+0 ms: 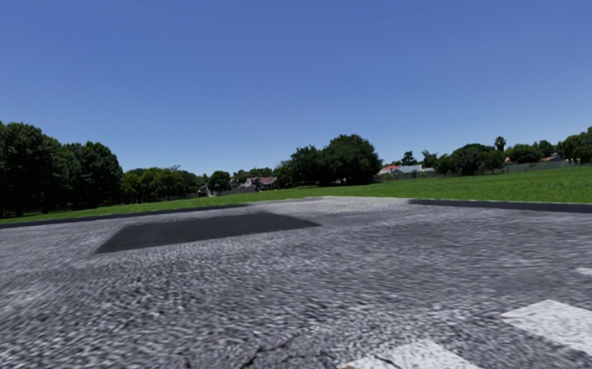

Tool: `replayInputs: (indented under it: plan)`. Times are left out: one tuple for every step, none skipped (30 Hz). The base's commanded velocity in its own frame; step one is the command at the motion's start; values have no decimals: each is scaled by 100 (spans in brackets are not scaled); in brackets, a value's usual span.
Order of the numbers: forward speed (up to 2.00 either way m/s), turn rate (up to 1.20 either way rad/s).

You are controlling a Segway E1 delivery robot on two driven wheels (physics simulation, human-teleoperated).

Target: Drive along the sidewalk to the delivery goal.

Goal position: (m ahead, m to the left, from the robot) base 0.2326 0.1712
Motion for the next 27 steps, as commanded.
replayInputs:
  plan:
    - [0,0]
    - [0,0]
    - [0,0]
    - [0,0]
    - [0,0]
    - [0,0]
    - [0,0]
    - [0,0]
    - [0,0]
    - [0,0]
    - [0,0]
    - [0,0]
    - [0,0]
    - [0,0]
    - [0,0]
    - [0,0]
    - [0,0]
    - [0,0]
    - [0,0]
    - [0,0]
    - [0,0]
    - [0,0]
    - [0,0]
    - [0,0]
    - [0,0]
    - [0,0]
    - [0,0]
